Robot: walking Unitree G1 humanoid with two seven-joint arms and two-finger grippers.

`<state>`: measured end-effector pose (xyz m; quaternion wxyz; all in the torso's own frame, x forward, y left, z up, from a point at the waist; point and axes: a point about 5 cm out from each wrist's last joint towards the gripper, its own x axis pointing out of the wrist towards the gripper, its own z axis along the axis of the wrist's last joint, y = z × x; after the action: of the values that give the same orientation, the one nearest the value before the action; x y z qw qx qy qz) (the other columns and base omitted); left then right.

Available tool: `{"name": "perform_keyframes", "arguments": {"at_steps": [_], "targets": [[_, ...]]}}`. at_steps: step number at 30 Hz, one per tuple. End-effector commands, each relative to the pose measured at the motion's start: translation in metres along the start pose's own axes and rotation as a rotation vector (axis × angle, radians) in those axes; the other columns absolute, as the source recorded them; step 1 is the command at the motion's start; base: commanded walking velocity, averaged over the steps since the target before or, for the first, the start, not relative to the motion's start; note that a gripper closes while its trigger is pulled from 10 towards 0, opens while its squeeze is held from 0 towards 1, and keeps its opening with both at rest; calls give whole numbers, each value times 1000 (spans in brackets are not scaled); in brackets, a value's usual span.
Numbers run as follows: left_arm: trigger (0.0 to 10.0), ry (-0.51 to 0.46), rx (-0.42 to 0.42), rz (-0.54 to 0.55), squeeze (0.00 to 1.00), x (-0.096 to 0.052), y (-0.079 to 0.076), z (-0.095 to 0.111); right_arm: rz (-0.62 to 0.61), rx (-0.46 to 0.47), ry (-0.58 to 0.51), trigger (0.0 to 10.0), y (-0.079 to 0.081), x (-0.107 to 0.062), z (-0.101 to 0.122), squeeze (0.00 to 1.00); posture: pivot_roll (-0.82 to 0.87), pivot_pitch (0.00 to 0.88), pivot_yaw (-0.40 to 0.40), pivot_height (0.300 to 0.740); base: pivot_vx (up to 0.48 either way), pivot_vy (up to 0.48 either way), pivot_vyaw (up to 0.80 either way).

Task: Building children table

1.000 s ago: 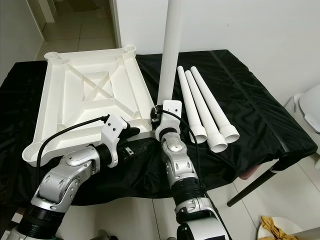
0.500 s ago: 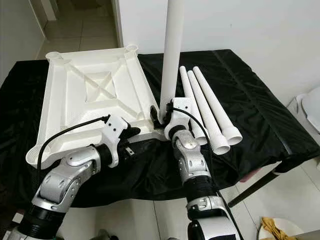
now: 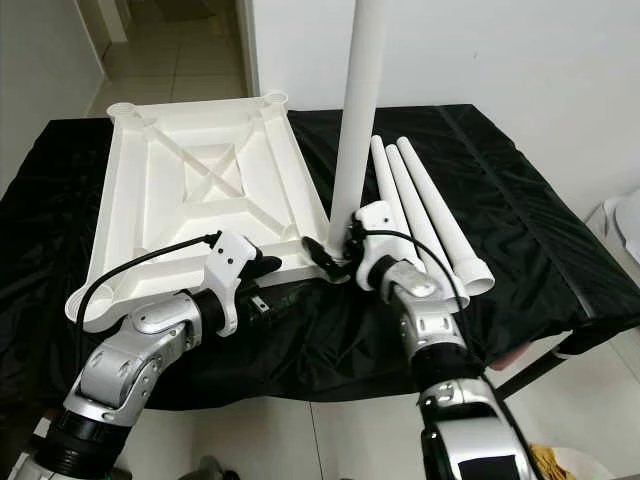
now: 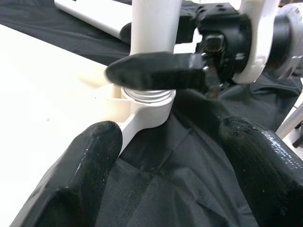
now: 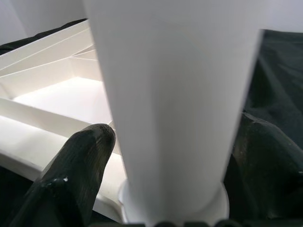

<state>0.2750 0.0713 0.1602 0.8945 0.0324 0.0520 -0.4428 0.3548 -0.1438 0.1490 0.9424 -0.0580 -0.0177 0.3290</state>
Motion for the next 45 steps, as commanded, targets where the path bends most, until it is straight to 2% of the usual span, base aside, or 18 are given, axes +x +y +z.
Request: {"name": "perform_keyframes", "arguments": {"at_steps": [1, 9, 10, 11, 12, 13, 26, 32, 34, 36, 41, 43, 45], "targets": [[10000, -4, 7, -11, 0, 1, -1, 1, 26, -3, -4, 10000, -1, 1, 1, 0, -44, 0, 7, 740, 0, 0, 0], [10000, 0, 8, -11, 0, -1, -1, 1, 89, -19, 24, 10000, -12, 1, 2, 0, -32, 0, 17, 740, 0, 0, 0], [10000, 1, 9, -10, 0, -1, -1, 1, 94, -23, 32, 6000, -13, 2, 1, 0, -29, 0, 19, 740, 0, 0, 0], [10000, 1, 9, -10, 0, -1, -1, 1, 94, -23, 32, 6000, -13, 2, 1, 0, -29, 0, 19, 740, 0, 0, 0], [10000, 3, 10, -8, 0, -2, 0, 1, 97, -26, 38, 3804, -14, 2, 1, 0, -28, 0, 19, 740, 0, 0, 0], [10000, 3, 10, -8, 0, -2, 0, 2, 106, -25, 45, 0, -15, 3, -1, 0, -24, 0, 20, 740, 0, 0, 0], [10000, 4, 3, 2, 0, -4, -1, 1, 133, 8, 60, 0, -17, -1, -7, 0, -22, 6, 16, 740, 0, 0, 0], [10000, 2, 1, 6, 0, -4, -1, 1, 89, 29, 72, 0, -16, -1, -12, 0, -27, 15, 14, 740, 0, 0, 0], [10000, 1, 1, 7, 0, -4, 0, 2, 69, 34, 73, 0, -16, 0, -13, 0, -30, 17, 15, 740, 0, 0, 0], [10000, 0, 0, 9, 0, -3, 0, 2, -15, 53, 57, 0, -16, 2, -13, 0, -34, 23, 14, 740, 0, 0, 0], [10000, 0, 1, 11, 0, -3, 1, 2, -44, 56, 43, 0, -14, 4, -12, 0, -39, 24, 14, 740, 0, 0, 0], [10000, -1, 2, 13, 0, -3, 1, 2, -79, 68, 31, 0, -10, 7, -11, 0, -41, 26, 14, 740, 0, 0, 0], [10000, -7, 2, 17, 0, -2, 2, 4, -197, 124, 16, 0, 1, 14, -11, 0, -47, 28, 7, 740, 0, 0, 0]]}}
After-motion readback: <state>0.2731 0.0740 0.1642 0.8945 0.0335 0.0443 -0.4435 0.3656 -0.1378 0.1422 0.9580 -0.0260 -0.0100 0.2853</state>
